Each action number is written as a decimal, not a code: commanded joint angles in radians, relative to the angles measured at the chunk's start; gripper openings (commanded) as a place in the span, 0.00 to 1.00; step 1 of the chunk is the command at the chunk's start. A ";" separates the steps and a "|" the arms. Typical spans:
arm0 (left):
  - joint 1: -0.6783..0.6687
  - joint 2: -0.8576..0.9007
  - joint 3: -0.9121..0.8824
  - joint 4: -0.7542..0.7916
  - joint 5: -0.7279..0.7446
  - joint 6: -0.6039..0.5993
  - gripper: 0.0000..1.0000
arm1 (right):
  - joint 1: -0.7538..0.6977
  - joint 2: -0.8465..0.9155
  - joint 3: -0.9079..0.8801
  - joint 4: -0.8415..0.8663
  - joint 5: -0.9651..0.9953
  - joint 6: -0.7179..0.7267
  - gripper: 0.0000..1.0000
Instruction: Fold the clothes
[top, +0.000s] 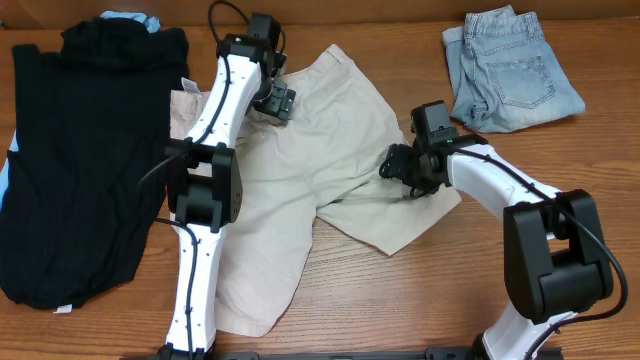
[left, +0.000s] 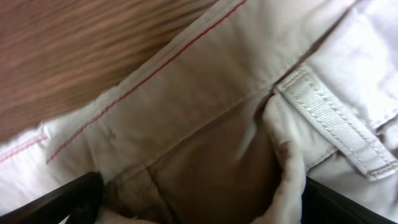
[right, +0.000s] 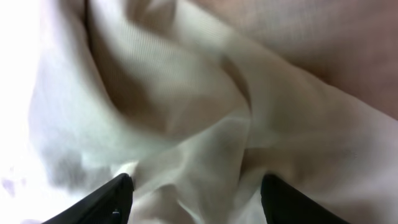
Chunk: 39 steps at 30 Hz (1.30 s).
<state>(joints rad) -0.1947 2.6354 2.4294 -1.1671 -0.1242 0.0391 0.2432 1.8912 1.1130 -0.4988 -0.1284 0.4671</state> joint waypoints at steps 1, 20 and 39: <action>0.047 0.079 -0.005 -0.050 -0.119 -0.206 1.00 | -0.011 0.114 -0.062 0.038 0.130 -0.026 0.71; 0.162 0.158 -0.006 -0.405 0.122 -0.312 1.00 | -0.129 0.114 -0.040 0.402 0.212 -0.106 0.69; 0.164 0.014 0.568 -0.523 0.074 -0.298 1.00 | -0.095 -0.125 0.577 -0.686 -0.233 -0.163 1.00</action>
<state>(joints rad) -0.0418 2.7415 2.8777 -1.6825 -0.0231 -0.2562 0.1249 1.8252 1.6665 -1.1183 -0.2562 0.3122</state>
